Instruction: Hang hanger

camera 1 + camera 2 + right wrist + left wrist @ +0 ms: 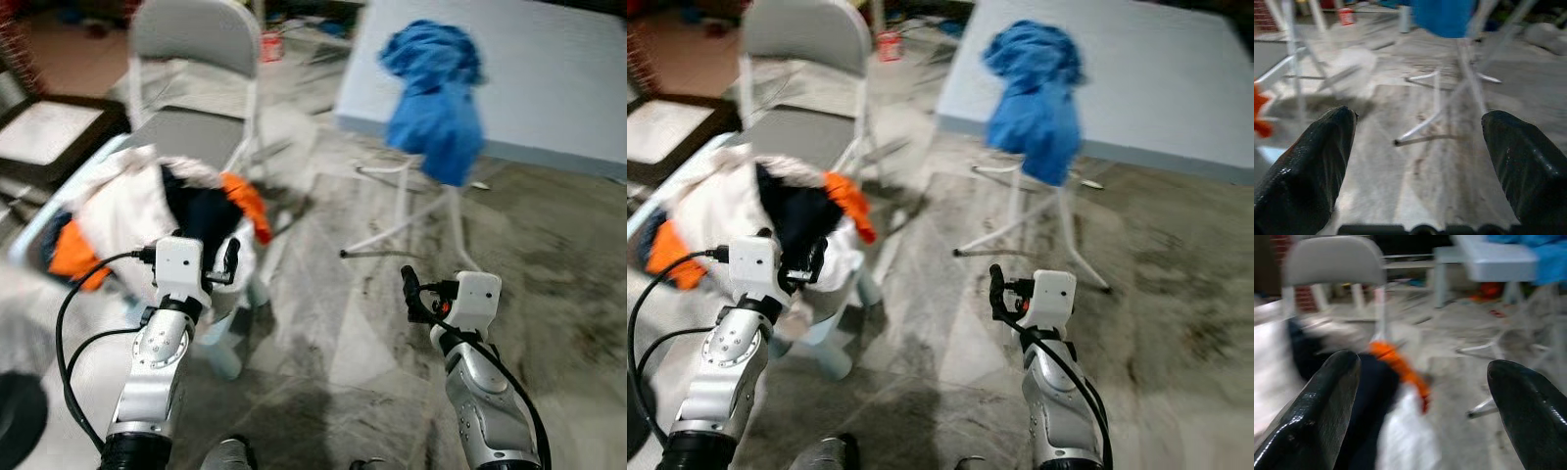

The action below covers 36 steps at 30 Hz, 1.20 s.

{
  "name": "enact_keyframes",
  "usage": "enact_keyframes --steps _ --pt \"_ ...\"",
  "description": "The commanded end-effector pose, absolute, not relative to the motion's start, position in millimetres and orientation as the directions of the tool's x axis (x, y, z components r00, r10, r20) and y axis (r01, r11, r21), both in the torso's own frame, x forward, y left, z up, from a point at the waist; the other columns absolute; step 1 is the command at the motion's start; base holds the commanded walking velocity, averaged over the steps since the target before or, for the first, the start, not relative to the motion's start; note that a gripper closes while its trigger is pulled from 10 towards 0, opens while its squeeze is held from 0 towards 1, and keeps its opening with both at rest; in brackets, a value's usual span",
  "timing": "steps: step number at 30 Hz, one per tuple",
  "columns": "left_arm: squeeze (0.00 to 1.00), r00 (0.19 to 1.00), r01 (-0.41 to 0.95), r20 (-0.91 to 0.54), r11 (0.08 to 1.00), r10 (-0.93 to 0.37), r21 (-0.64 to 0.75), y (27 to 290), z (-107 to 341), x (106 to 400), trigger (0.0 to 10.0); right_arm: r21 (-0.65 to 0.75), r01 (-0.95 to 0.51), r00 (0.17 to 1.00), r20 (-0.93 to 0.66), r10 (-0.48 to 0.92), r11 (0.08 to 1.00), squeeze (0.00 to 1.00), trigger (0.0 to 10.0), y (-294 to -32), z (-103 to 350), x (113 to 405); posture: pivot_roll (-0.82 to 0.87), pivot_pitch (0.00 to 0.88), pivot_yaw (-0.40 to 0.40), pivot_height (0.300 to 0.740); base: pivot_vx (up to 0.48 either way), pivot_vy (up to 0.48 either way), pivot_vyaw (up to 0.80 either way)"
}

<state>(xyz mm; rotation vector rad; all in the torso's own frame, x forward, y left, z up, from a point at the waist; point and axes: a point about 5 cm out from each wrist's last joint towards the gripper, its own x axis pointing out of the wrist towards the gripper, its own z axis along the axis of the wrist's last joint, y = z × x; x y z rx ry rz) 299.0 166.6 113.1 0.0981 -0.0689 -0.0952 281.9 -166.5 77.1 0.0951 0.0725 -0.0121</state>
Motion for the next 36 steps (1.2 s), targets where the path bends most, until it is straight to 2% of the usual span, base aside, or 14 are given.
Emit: enact_keyframes --steps 1,21,25,36 --pt "0.00 0.992 0.113 0.048 0.989 -0.118 0.095 163.0 108.5 298.2 10.0 0.082 0.021 0.998 -0.060 -0.016 0.996 0.00 10.0 -169.2 80.8 282.9 0.04 0.181 -0.030 0.740 0.371 0.000 -0.77" --pt "0.00 0.992 0.126 0.007 0.989 -0.127 0.077 160.8 97.3 290.9 10.0 0.074 0.001 0.999 -0.036 0.002 0.997 0.00 10.0 -162.5 86.6 288.3 0.06 0.185 -0.050 0.740 0.362 0.000 -0.07" --pt "0.00 0.992 0.119 -0.061 0.988 -0.114 0.098 158.6 84.7 288.9 10.0 0.057 0.028 0.999 -0.040 -0.026 0.998 0.00 10.0 -165.5 86.2 288.9 0.06 0.184 -0.055 0.740 0.000 0.000 0.00" --pt "0.00 0.990 0.110 -0.104 0.987 -0.098 0.119 163.3 71.7 279.9 10.0 0.050 0.061 0.997 -0.059 -0.058 0.997 0.00 10.0 -170.6 83.3 291.5 0.09 0.184 -0.077 0.740 0.000 0.000 0.00"
